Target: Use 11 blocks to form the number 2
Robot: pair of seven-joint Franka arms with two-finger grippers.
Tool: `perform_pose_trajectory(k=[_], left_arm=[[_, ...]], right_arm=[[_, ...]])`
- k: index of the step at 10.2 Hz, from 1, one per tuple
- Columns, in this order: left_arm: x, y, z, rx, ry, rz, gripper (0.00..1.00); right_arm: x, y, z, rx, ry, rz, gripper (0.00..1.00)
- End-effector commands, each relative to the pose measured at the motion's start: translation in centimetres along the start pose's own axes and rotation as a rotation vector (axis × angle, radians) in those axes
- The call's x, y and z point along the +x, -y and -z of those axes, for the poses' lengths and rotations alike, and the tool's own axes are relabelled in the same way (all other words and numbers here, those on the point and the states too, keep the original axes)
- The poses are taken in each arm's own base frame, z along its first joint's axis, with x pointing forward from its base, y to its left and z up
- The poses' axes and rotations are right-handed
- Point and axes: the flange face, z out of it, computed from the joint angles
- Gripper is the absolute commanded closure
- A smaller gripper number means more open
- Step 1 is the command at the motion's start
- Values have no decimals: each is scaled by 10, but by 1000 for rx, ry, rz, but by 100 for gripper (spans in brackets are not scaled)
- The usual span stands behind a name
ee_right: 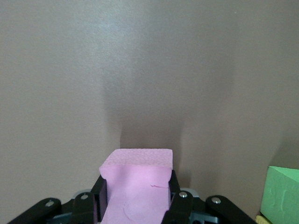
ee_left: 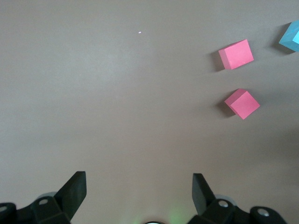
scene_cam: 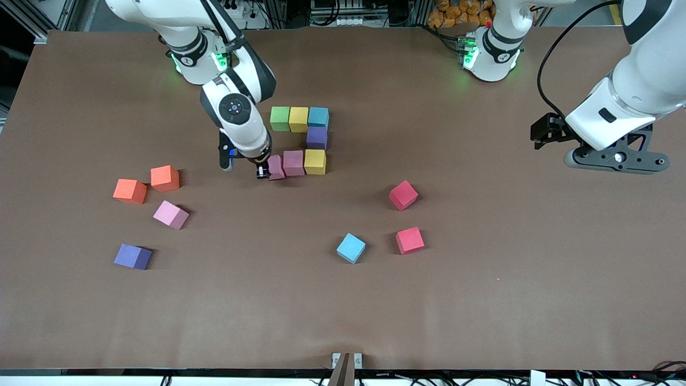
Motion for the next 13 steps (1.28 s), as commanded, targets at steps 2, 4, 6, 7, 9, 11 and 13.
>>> perform_pose_trajectory(k=[2,4,6,7,9,11,13], left_arm=[[-6,5,4,4,4,9,0],[-6,4,4,4,4,9,0],[-6,4,4,4,4,9,0],[-7,4,5,4,2,9,0],[-6,3,4,4,3,9,0],[-7,3,5,5,3,11,0],[-7,2,5,5,3,9,0]], right_arm=[[3,-13,0,21,11,-22,100],[3,-14,-1,19,11,-22,100],[4,-15,-3,15,8,-21,100],[4,-15,-3,16,9,-21,100],[0,-17,-4,16,10,-13,100],[0,-15,-3,34,21,-36,100],[1,-12,-3,49,30,-51,100]])
